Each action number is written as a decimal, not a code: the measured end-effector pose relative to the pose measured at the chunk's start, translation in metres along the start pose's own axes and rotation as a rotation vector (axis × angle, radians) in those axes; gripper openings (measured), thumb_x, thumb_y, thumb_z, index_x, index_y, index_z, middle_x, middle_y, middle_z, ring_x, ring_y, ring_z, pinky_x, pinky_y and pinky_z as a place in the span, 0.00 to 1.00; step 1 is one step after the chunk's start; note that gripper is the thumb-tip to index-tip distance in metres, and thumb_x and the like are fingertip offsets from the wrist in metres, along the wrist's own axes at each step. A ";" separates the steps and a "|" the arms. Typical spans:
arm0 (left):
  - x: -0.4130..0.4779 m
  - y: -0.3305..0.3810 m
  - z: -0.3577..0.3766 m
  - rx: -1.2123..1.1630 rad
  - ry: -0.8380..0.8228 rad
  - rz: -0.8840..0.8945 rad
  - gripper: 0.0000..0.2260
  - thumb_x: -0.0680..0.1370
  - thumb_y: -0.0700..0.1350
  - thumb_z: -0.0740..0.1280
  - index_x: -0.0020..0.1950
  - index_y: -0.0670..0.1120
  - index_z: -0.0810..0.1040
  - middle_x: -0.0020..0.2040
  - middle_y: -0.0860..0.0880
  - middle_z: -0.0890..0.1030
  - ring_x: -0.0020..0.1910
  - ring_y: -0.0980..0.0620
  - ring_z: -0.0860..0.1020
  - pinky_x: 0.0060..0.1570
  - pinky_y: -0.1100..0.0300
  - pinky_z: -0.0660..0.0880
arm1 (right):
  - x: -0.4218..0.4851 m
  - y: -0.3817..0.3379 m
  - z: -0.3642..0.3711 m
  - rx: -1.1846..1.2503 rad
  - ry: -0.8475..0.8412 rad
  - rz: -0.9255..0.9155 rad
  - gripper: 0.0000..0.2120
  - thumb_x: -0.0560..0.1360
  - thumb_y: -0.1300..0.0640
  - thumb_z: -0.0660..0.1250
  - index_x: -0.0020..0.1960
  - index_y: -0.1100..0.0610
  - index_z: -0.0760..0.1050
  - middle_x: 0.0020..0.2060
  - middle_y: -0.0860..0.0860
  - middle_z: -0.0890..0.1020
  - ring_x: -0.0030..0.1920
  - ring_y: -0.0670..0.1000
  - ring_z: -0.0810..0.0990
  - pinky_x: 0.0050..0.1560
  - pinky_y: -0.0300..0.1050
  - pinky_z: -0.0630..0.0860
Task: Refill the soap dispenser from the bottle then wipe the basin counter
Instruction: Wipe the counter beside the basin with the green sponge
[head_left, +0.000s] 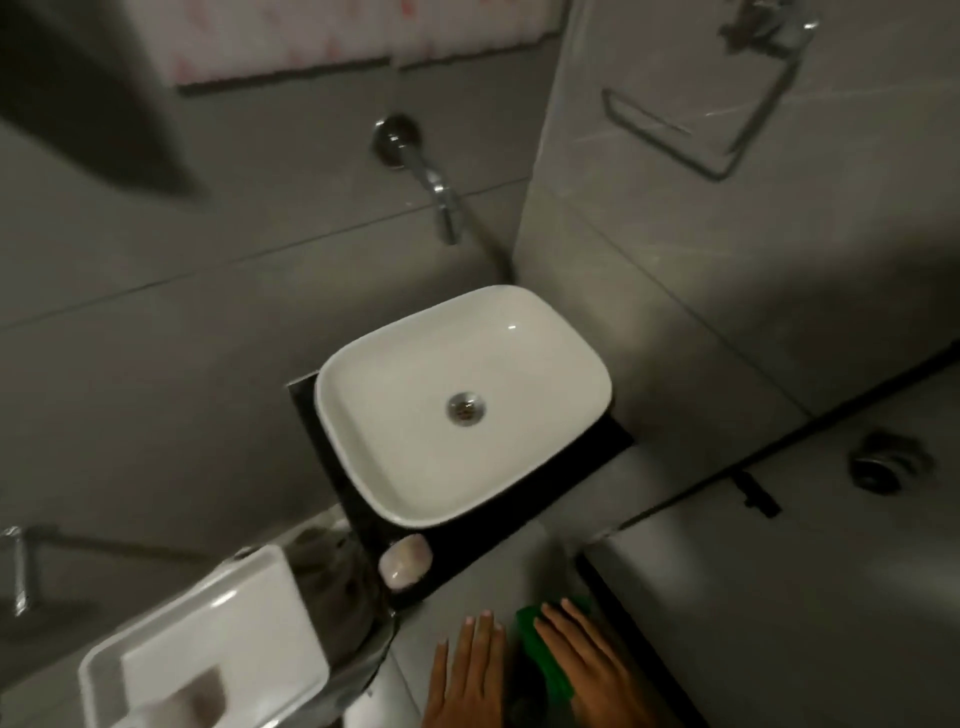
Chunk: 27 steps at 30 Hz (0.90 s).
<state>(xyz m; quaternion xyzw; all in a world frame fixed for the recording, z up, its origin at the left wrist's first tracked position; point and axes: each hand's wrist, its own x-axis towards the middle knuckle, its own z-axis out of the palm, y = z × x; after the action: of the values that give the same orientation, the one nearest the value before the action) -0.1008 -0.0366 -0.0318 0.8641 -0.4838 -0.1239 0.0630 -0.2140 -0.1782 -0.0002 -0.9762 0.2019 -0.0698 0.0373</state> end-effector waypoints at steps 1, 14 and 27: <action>0.016 0.016 -0.006 0.067 -0.044 -0.008 0.38 0.86 0.43 0.37 0.54 0.47 0.91 0.58 0.47 0.89 0.54 0.48 0.89 0.71 0.48 0.56 | 0.005 0.017 0.003 0.028 -0.061 0.060 0.33 0.87 0.56 0.42 0.54 0.49 0.88 0.56 0.46 0.87 0.61 0.50 0.85 0.72 0.39 0.58; 0.287 0.050 -0.047 0.179 -0.019 0.364 0.39 0.78 0.54 0.70 0.84 0.40 0.60 0.85 0.41 0.58 0.84 0.39 0.59 0.79 0.39 0.58 | 0.151 0.215 0.050 0.166 -0.122 0.226 0.25 0.76 0.64 0.55 0.69 0.61 0.79 0.68 0.57 0.80 0.70 0.61 0.77 0.67 0.57 0.77; 0.314 0.033 -0.031 0.117 0.000 0.518 0.36 0.82 0.55 0.59 0.86 0.44 0.52 0.87 0.45 0.53 0.86 0.45 0.53 0.81 0.42 0.54 | 0.211 0.216 0.124 0.203 -0.127 0.303 0.26 0.83 0.54 0.48 0.76 0.58 0.71 0.74 0.57 0.74 0.77 0.62 0.68 0.78 0.62 0.62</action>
<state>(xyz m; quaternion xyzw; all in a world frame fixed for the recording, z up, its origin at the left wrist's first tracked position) 0.0383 -0.3215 -0.0426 0.7137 -0.6951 -0.0754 0.0427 -0.0881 -0.4550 -0.1187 -0.9283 0.3355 -0.0215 0.1586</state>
